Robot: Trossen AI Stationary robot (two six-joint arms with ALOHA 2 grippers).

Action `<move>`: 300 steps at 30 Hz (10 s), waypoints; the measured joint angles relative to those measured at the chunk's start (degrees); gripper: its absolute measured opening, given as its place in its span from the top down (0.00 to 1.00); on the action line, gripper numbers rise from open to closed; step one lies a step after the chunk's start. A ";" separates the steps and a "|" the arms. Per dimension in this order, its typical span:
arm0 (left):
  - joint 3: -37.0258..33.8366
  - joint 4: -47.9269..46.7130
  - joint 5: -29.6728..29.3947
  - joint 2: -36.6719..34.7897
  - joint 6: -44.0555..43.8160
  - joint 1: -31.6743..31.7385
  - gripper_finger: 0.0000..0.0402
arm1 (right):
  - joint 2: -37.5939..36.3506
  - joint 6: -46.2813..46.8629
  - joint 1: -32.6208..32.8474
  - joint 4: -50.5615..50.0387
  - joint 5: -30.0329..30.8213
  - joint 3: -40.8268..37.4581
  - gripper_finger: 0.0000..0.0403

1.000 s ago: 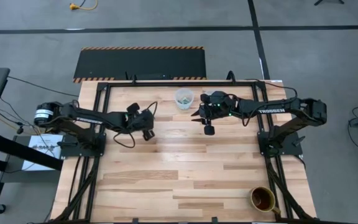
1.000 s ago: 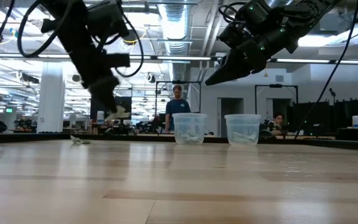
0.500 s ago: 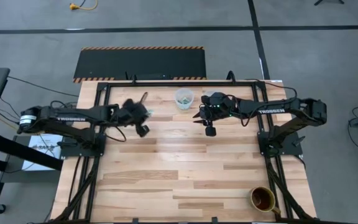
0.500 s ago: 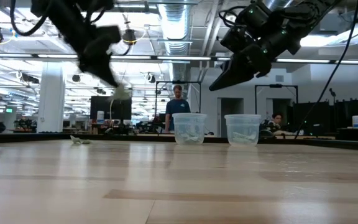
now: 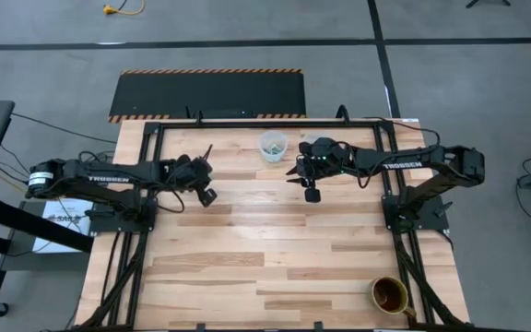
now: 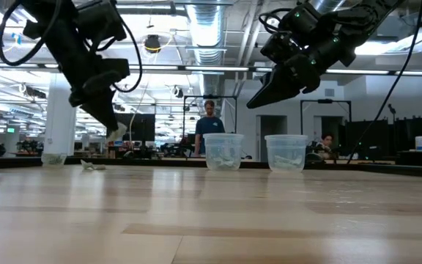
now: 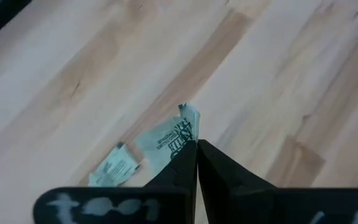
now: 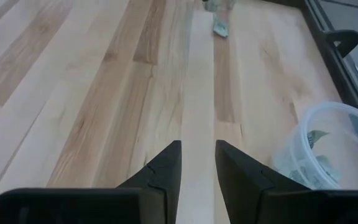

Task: Pick and place Stevia / Truvia into bins
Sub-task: Put the stevia packet into the right transparent container

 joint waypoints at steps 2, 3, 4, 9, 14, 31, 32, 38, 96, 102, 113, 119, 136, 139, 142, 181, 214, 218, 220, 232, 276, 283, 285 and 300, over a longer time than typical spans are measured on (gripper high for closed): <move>-0.12 1.56 0.08 0.00 0.08 -0.32 1.00 | 0.00 0.00 0.00 0.00 0.00 0.00 0.77; -0.16 2.26 0.06 0.00 0.33 -0.56 1.00 | 0.00 0.00 0.00 0.00 0.00 0.00 0.77; -0.18 3.35 0.06 0.00 0.70 -0.65 1.00 | 0.00 0.00 0.00 0.02 0.00 0.00 0.77; -0.18 10.90 2.22 0.00 4.55 -1.07 1.00 | 0.00 0.34 0.00 0.17 0.01 0.00 0.77; -0.18 24.56 5.96 0.00 12.08 -1.69 1.00 | 0.00 0.44 0.00 1.10 0.00 0.00 0.77; -0.13 71.77 23.90 15.01 21.77 -1.74 1.00 | 0.00 1.54 4.35 16.62 0.01 0.00 0.77; -0.01 73.62 24.46 16.14 21.79 -1.66 1.00 | 0.00 1.50 4.53 16.96 0.07 0.00 0.77; 2.67 75.65 28.21 20.34 21.79 -1.22 1.00 | -0.02 1.49 4.50 17.40 0.28 0.00 0.74; 3.41 75.06 29.65 21.18 21.90 -1.59 0.82 | -0.04 -2.62 6.60 23.55 3.20 0.02 0.99; 3.41 71.52 29.96 21.16 22.05 -2.53 0.64 | -0.04 -2.60 3.47 21.12 8.50 0.02 0.99; 3.41 52.80 16.99 21.16 21.71 -2.53 0.57 | -0.04 6.74 -4.95 6.85 26.04 0.02 1.00; 3.41 46.92 9.00 21.16 20.31 -2.53 0.57 | -0.04 15.49 -8.58 -2.99 30.35 0.02 0.99; 3.41 45.72 7.95 21.16 20.09 -2.53 0.58 | -0.04 19.87 -10.51 -9.09 33.64 0.04 0.87; 3.41 45.73 7.91 21.16 20.09 -2.64 0.58 | -0.04 19.91 -10.51 -9.13 33.62 0.04 0.82; 3.41 45.73 7.90 21.16 20.09 -2.75 0.58 | -0.04 19.91 -10.51 -9.29 33.61 0.04 0.78; 0.30 -3.48 -19.35 22.44 -6.48 -0.52 0.59 | -0.04 8.76 3.68 3.50 25.48 0.04 0.71; 2.95 22.86 -16.54 19.27 13.15 -4.74 1.00 | -0.02 6.37 4.50 9.78 19.28 0.04 0.71; 2.96 33.03 -10.56 14.37 20.07 -5.09 1.00 | -0.02 6.14 4.50 11.34 14.92 0.04 0.71; 2.97 37.93 -5.21 12.64 23.35 -5.11 1.00 | -0.02 5.87 4.50 12.21 13.18 0.03 0.71; 3.01 54.63 14.75 11.65 28.73 -5.09 1.00 | -0.02 2.17 7.01 17.91 7.54 0.03 0.71; 3.06 67.30 26.50 11.82 28.99 -5.09 1.00 | -0.02 -5.39 10.03 30.43 0.58 0.91 0.63; 3.06 67.60 26.46 11.85 29.70 -5.04 1.00 | 0.00 -6.01 10.05 32.79 -1.36 0.94 0.65; 3.06 67.68 26.46 11.85 29.73 -5.04 1.00 | 0.00 -6.03 10.05 33.64 -2.24 1.18 0.66; 3.06 69.70 26.28 11.89 30.36 -5.04 1.00 | 1.40 -5.57 10.25 34.06 -4.45 3.51 0.66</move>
